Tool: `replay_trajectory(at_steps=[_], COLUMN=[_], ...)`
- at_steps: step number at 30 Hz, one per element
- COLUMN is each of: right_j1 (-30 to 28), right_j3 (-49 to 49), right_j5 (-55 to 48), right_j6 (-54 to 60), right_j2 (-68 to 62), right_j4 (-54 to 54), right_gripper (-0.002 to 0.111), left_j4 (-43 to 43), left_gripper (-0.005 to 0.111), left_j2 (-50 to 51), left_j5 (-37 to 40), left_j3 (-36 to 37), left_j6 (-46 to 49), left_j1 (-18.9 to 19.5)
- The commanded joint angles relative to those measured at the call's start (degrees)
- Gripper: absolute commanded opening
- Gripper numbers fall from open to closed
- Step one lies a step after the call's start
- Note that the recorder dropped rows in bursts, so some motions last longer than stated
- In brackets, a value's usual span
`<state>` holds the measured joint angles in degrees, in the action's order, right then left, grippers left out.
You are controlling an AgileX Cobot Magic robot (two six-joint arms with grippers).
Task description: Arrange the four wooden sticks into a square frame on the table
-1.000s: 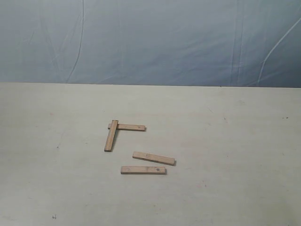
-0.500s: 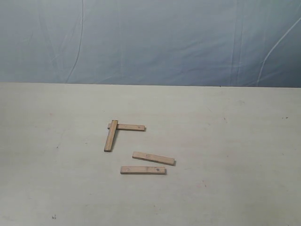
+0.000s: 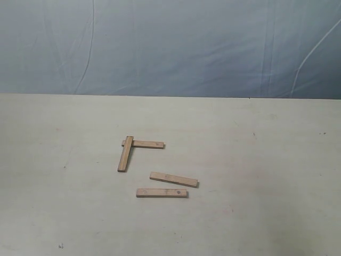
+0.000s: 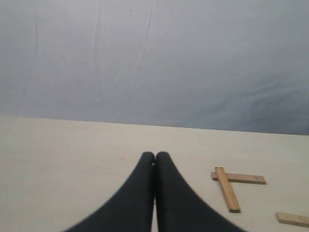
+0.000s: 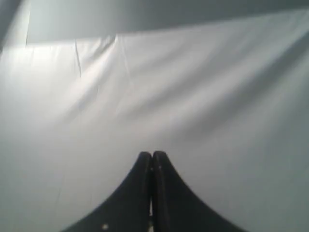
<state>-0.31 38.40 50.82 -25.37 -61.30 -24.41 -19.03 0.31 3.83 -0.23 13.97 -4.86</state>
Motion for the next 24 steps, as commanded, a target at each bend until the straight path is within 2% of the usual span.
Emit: replay_trajectory(at_steps=[1, 3, 4, 6, 7, 10, 12, 15, 18, 20, 23, 24], right_j1=[0.6, 2.7, 4.1, 6.3, 7.4, 9.6, 11.6, 16.7, 22.4, 24.7, 25.5, 25.5], right_j3=[10.7, 16.0, 18.0, 21.2, 23.4, 28.1, 30.8, 32.2, 32.2, 33.7, 41.8, 45.1], right_j5=[-24.1, -33.6, -37.1, -36.4, -33.6, -28.0, -28.4, -43.2, -68.7, -80.2, -86.1, -88.1], right_j6=[-19.8, -32.9, -42.7, -55.0, -65.5, -69.8, -71.0, -71.0, -65.0, -52.9, -15.6, -0.9], right_j2=[-14.1, -19.2, -21.9, -24.9, -26.6, -31.7, -34.0, -36.0, -37.7, -39.1, -42.8, -44.0], right_j4=[-25.2, -40.1, -52.0, -69.3, -75.5, -75.5, -75.5, -75.5, -75.5, -67.2, -38.7, -25.8], right_gripper=[-0.001, -0.001, -0.001, -0.001, -0.001, -0.001, -0.001, -0.001, -0.001, -0.001, -0.001, -0.001], left_j4=[4.5, 4.0, 3.5, 3.1, 3.0, 3.0, 3.0, 3.0, 3.0, 3.0, 2.1, 2.1], left_gripper=[0.0, 0.0, 0.0, 0.0, 0.0, 0.0, 0.0, 0.0, 0.0, 0.0, 0.0, 0.0], left_j2=[-0.3, -0.3, -0.3, -0.3, -0.3, -0.3, -0.3, -0.3, -0.3, -0.3, -0.3, -0.3], left_j5=[-1.6, -1.9, -1.8, -1.8, -2.1, -2.3, -2.3, -2.2, -2.2, -2.2, -2.4, -2.4], left_j3=[0.2, 0.2, 0.2, 0.2, 0.2, 0.2, 0.2, 0.2, 0.2, 0.2, 0.2, 0.2], left_j6=[-1.8, -2.0, -2.0, -2.0, -2.0, -2.4, -2.4, -2.4, -2.4, -2.4, -2.4, -2.5], left_j1=[-0.4, -0.4, -0.4, -0.4, -0.4, -0.4, -0.4, -0.4, -0.4, -0.4, -0.4, -0.4])
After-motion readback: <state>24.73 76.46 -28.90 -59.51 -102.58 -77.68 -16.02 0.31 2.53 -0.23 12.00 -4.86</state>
